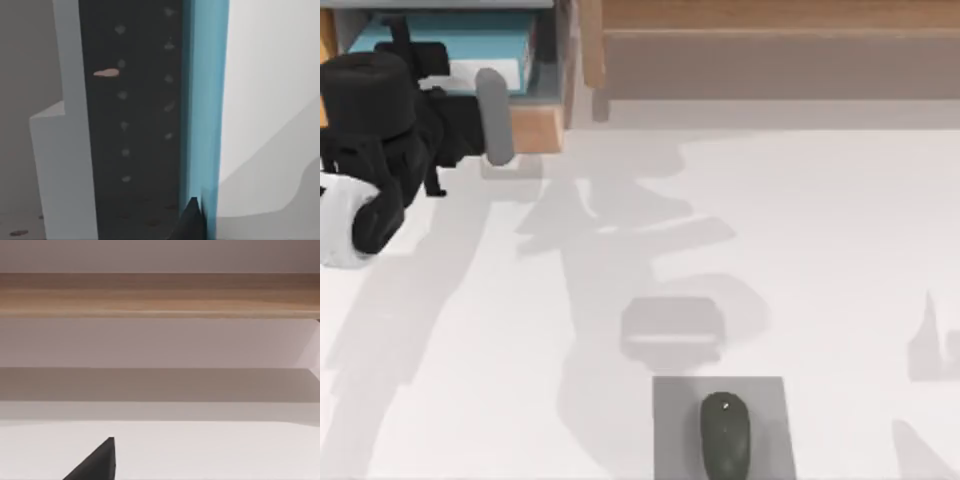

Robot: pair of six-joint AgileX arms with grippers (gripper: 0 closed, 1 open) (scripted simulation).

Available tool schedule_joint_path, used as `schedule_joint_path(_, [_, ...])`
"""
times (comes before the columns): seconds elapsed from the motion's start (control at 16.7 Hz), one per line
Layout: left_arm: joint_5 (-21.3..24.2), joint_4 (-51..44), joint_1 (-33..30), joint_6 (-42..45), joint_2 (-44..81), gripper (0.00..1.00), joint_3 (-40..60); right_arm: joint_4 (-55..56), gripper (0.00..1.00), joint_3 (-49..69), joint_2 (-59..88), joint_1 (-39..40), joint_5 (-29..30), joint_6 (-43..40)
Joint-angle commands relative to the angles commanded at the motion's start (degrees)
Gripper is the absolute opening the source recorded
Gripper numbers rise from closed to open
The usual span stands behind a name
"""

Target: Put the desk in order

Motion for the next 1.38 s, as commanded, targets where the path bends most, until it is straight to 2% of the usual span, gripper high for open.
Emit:
schedule_joint_path(0.66, [0.0, 0.0, 0.0, 0.0, 0.0, 0.98, 0.0, 0.0, 1.0, 0.0, 0.0, 0.0, 0.0, 0.0])
schedule_joint_path(1.38, [-0.35, 0.47, -0.27, -0.21, -1.82, 1.0, -1.82, 0.0, 1.0, 0.0, 0.0, 0.0, 0.0, 0.0])
